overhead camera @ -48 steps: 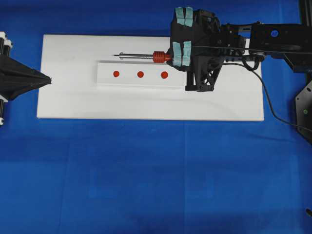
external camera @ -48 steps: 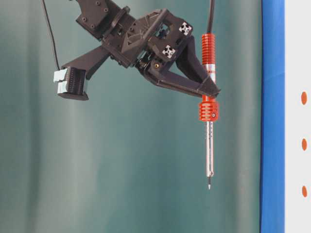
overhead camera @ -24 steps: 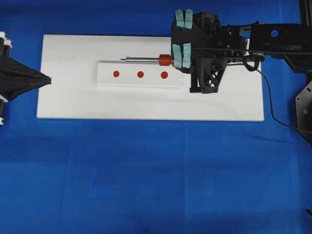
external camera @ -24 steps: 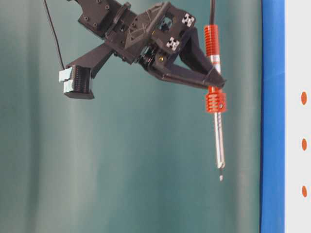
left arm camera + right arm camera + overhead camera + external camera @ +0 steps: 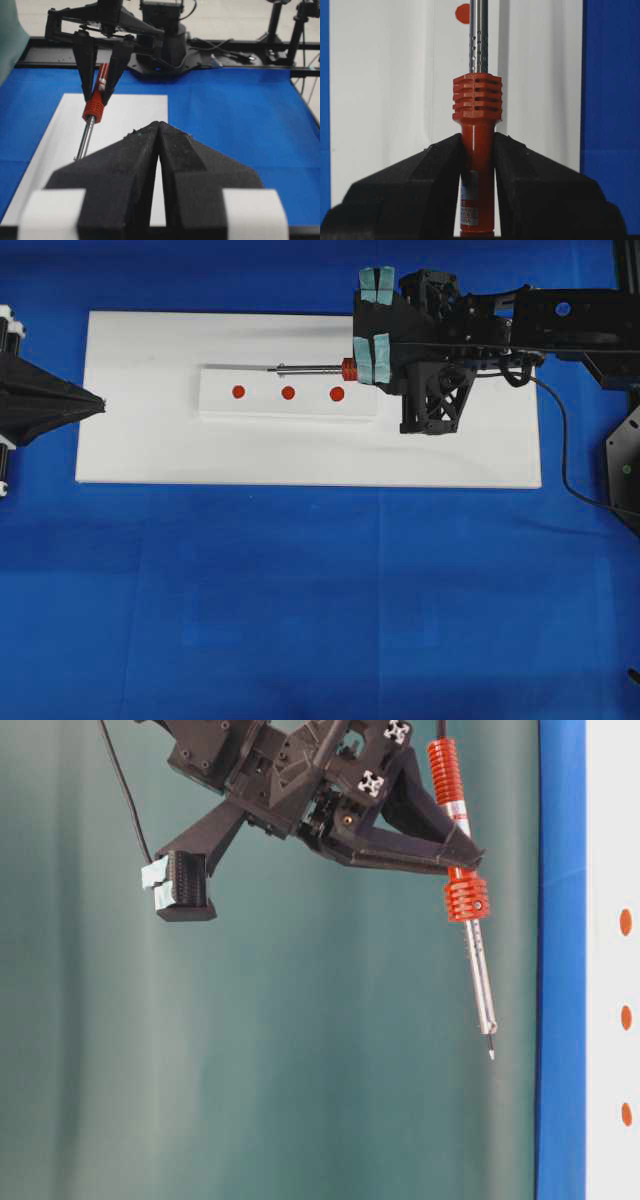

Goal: Touch the tip of the soldering iron to the mark.
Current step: 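Move the iron tip leftward toward the left red dot, then lower the iron tip onto the left red dot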

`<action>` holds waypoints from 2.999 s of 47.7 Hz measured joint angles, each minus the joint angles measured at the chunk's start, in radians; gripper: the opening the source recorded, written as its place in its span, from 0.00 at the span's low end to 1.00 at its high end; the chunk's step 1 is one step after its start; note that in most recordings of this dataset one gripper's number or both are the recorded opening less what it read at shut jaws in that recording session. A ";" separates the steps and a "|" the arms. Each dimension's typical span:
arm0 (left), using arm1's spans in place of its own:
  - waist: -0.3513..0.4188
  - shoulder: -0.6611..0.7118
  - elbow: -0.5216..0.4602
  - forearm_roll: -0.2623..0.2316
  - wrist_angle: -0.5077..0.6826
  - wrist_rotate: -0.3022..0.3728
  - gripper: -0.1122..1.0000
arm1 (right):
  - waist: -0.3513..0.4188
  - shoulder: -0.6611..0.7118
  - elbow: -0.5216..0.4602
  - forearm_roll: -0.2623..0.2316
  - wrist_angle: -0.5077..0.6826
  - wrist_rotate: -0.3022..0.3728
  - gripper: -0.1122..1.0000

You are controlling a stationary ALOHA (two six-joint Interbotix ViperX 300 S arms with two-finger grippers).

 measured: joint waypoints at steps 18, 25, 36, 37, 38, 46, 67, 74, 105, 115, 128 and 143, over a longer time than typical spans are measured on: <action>0.000 0.000 0.000 0.000 0.000 0.000 0.10 | -0.002 0.000 0.000 0.000 0.000 0.000 0.16; 0.000 0.000 0.000 -0.002 0.000 0.000 0.10 | 0.000 0.000 0.000 0.000 0.000 0.000 0.16; 0.000 0.000 0.000 0.000 0.000 0.000 0.10 | 0.000 0.000 0.000 0.000 0.000 0.002 0.16; 0.000 0.000 0.000 0.000 -0.002 0.000 0.10 | 0.000 0.000 0.000 0.000 0.000 0.002 0.16; 0.000 0.000 0.000 -0.002 -0.002 0.000 0.10 | -0.002 0.000 0.000 0.000 0.002 0.000 0.16; 0.000 0.002 0.000 0.000 -0.002 0.000 0.10 | 0.000 0.002 0.000 0.000 0.002 0.002 0.16; 0.000 0.000 0.000 0.000 -0.002 0.000 0.10 | 0.000 0.091 -0.041 0.002 0.000 0.011 0.16; 0.000 0.000 0.000 -0.002 -0.002 0.000 0.10 | 0.000 0.147 -0.066 0.002 -0.003 0.011 0.16; 0.000 0.000 0.000 0.000 0.000 0.000 0.10 | 0.000 0.295 -0.124 0.002 -0.041 0.012 0.16; 0.000 0.000 0.002 0.000 0.000 0.000 0.10 | 0.000 0.295 -0.124 0.000 -0.041 0.009 0.16; 0.000 0.002 0.000 0.000 0.000 0.000 0.10 | 0.000 0.295 -0.124 0.002 -0.041 0.008 0.16; 0.000 0.002 0.000 -0.002 -0.002 0.000 0.10 | 0.000 0.295 -0.124 0.000 -0.041 0.008 0.16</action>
